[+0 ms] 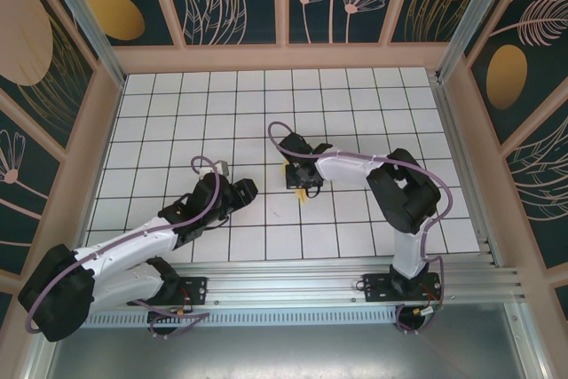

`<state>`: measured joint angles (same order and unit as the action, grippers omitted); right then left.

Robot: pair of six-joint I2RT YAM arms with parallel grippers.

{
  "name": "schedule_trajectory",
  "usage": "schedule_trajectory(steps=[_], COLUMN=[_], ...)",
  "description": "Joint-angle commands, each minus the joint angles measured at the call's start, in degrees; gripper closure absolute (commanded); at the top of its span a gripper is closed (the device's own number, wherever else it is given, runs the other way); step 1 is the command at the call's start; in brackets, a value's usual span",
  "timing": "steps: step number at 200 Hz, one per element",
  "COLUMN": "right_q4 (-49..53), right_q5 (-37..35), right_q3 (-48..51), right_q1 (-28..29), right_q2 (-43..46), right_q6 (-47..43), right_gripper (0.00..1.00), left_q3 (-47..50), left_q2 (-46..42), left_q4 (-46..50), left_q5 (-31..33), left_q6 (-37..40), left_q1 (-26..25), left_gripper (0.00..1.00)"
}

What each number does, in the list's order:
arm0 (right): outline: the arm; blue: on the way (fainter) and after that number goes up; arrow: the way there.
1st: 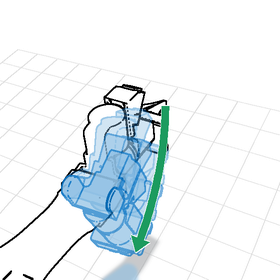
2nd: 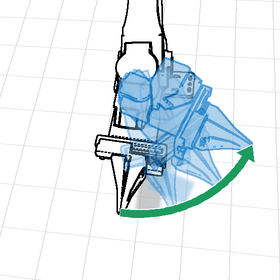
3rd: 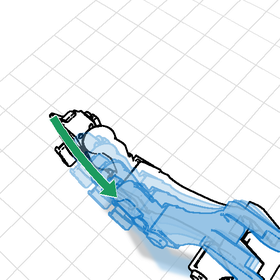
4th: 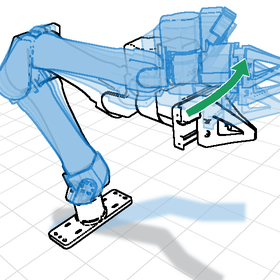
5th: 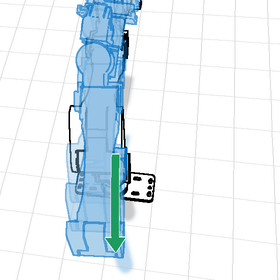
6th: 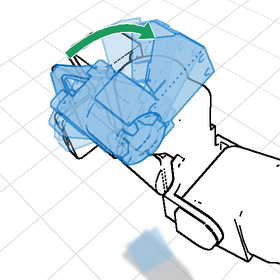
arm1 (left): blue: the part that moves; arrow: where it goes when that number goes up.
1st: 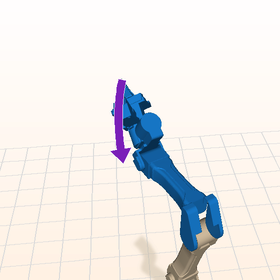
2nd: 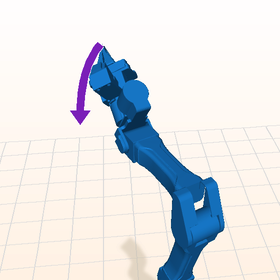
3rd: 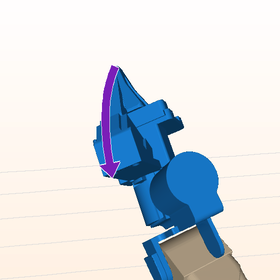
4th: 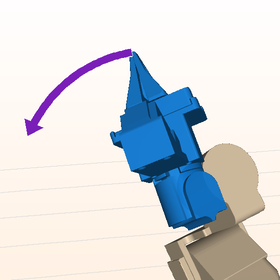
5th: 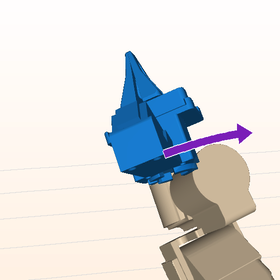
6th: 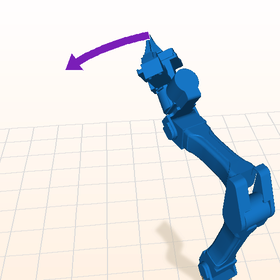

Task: Fold a paper plane with a square sheet of paper (pick it up from the middle)
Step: Move the paper plane to the center of the table.

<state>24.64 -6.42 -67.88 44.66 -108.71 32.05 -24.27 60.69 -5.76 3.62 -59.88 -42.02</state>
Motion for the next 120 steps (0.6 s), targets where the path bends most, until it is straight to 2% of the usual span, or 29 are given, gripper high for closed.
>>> schedule_trajectory(steps=[1, 29, 57, 62, 68, 76, 104, 120], right_q4=[0.14, 0.60, 3.17, 3.57, 3.93, 4.43, 6.58, 5.48], right_q5=[1.24, 0.86, -1.60, -2.26, -2.71, -3.38, -10.34, -19.42], right_q3=[1.43, 1.12, -1.16, -1.40, -1.68, -2.05, -2.56, -0.22], right_q1=[0.24, 0.42, 0.88, 0.99, 0.95, 0.95, 0.95, 0.62], right_q2=[-0.71, -0.55, 5.47, 7.03, 8.78, 11.12, 19.23, 25.28], right_q6=[1.30, 1.28, 0.14, 0.03, -0.33, -0.75, -1.73, -2.48], right_gripper=[0.93, 0.81, 0.67, 0.63, 0.49, 0.41, 0.36, 0.34], left_q3=[0.06, -0.97, -1.57, -1.65, -1.74, -1.75, -1.32, -1.30], left_q2=[-0.47, -1.30, -4.00, -4.72, -5.54, -6.75, -11.03, -13.41], left_q4=[1.07, 3.58, 6.01, 6.43, 6.91, 7.61, 9.49, 10.84], left_q5=[1.67, 4.61, 9.05, 9.85, 11.10, 12.61, 19.38, 26.29], left_q6=[1.16, 3.51, 5.74, 6.09, 6.55, 7.11, 10.05, 13.08], left_q1=[-0.20, -0.25, -0.25, -0.20, -0.25, -0.21, -0.25, -0.25], left_gripper=[0.46, 0.43, 0.39, 0.38, 0.37, 0.35, 0.27, 0.14])
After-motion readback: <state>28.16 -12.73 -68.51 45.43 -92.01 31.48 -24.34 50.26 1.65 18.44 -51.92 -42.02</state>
